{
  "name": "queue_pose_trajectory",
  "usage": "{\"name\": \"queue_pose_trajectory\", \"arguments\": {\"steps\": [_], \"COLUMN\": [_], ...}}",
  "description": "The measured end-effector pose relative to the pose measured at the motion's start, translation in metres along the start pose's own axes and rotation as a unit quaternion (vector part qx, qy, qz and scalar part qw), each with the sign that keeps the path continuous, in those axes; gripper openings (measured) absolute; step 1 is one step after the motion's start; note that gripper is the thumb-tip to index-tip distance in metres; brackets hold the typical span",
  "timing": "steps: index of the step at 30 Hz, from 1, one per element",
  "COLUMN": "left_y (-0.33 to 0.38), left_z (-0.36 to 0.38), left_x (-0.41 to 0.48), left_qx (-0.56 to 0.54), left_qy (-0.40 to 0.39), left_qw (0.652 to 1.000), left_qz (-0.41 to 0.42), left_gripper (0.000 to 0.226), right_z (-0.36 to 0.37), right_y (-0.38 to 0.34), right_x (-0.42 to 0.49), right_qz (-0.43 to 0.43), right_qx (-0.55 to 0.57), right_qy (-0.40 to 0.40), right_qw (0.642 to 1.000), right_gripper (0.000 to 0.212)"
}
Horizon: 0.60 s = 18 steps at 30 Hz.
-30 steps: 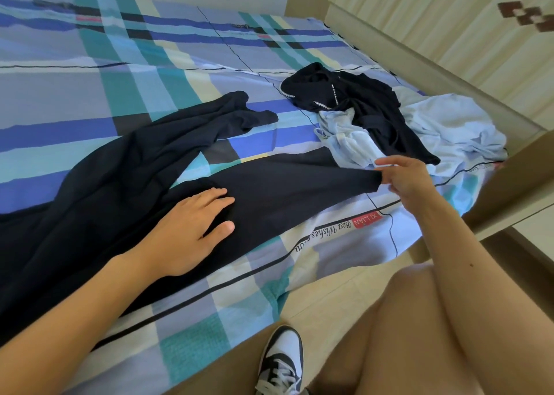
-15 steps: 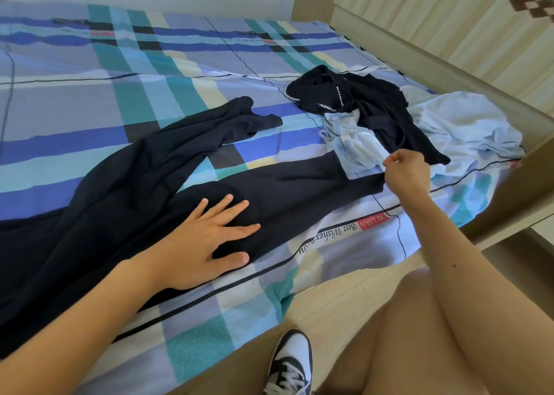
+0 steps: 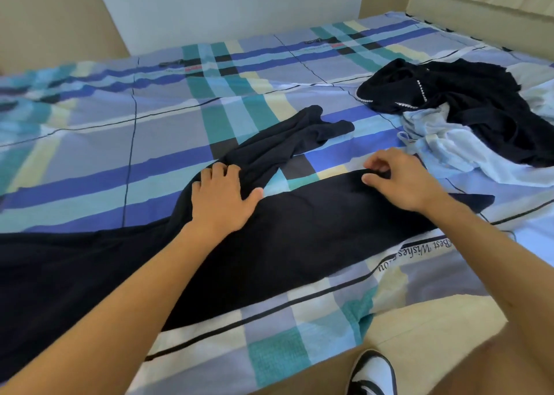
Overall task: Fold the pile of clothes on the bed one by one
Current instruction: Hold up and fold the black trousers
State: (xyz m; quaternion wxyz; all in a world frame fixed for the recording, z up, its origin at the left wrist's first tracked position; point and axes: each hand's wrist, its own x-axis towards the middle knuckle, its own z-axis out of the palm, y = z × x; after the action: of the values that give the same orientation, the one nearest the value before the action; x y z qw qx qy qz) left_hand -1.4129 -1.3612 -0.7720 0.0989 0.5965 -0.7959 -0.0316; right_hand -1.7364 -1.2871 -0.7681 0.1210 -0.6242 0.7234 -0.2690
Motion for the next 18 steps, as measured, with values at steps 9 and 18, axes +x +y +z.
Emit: {"name": "queue_pose_trajectory", "arguments": {"steps": [9,18], "left_y": [-0.015,0.024], "left_z": [-0.021,-0.059], "left_x": [0.038,-0.057], "left_qx": [-0.174,-0.173], "left_qy": [0.053,-0.164], "left_qw": [0.981,0.89], "left_qz": [0.067,0.389], "left_gripper": [0.011,0.017], "right_z": [-0.001,-0.005], "right_y": [-0.001,-0.01], "right_x": [-0.004,-0.005], "right_qz": [0.03,0.148], "right_qx": [0.053,0.308], "right_qy": [-0.034,0.008], "right_qw": [0.998,0.94], "right_gripper": [0.02,0.043]}}
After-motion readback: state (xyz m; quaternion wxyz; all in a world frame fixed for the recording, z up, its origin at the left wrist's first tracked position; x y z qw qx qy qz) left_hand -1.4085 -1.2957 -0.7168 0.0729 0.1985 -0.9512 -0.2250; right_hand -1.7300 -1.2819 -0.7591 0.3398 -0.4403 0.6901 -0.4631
